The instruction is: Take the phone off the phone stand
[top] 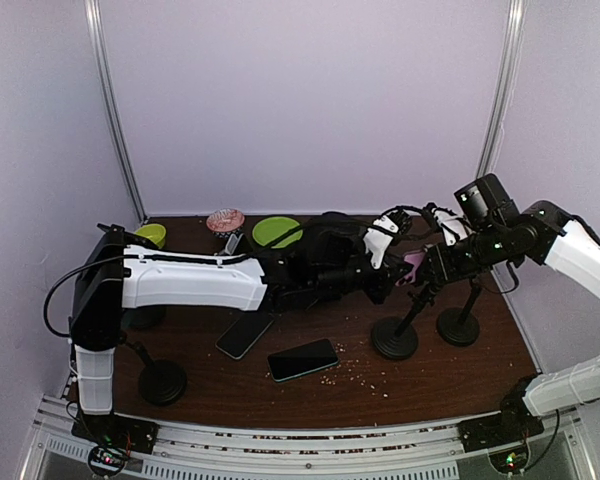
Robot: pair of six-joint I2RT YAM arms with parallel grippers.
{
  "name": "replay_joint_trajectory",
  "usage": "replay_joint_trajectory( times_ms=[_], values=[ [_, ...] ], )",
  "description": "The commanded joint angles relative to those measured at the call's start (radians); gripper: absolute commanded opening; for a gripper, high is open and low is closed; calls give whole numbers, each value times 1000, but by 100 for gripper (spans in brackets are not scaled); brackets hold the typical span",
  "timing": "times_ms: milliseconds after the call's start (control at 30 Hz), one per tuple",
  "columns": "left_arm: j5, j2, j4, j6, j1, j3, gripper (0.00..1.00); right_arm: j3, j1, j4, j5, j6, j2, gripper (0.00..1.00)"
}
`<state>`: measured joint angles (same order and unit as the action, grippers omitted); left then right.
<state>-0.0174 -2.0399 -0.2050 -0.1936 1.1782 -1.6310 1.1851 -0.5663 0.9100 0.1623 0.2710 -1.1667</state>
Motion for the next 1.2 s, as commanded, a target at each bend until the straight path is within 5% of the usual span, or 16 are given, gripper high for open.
replay_joint_trajectory(
  times_ms=[0,100,167,433,1000,1167],
  values=[
    [-24,35,1,77,23,-40,27,36,8,0,-13,-5,13,12],
    [-34,27,12,92,23,-47,43,34,8,6,10,3,28,11],
    [-28,22,13,98,21,-54,44,27,8,5,18,7,38,11],
    [58,-18,15,99,21,-102,24,18,8,-1,44,17,45,6],
    [9,-72,42,60,21,-116,19,48,6,22,66,38,66,0],
    [-19,-70,12,49,19,-89,2,44,6,19,69,48,62,0]
  ],
)
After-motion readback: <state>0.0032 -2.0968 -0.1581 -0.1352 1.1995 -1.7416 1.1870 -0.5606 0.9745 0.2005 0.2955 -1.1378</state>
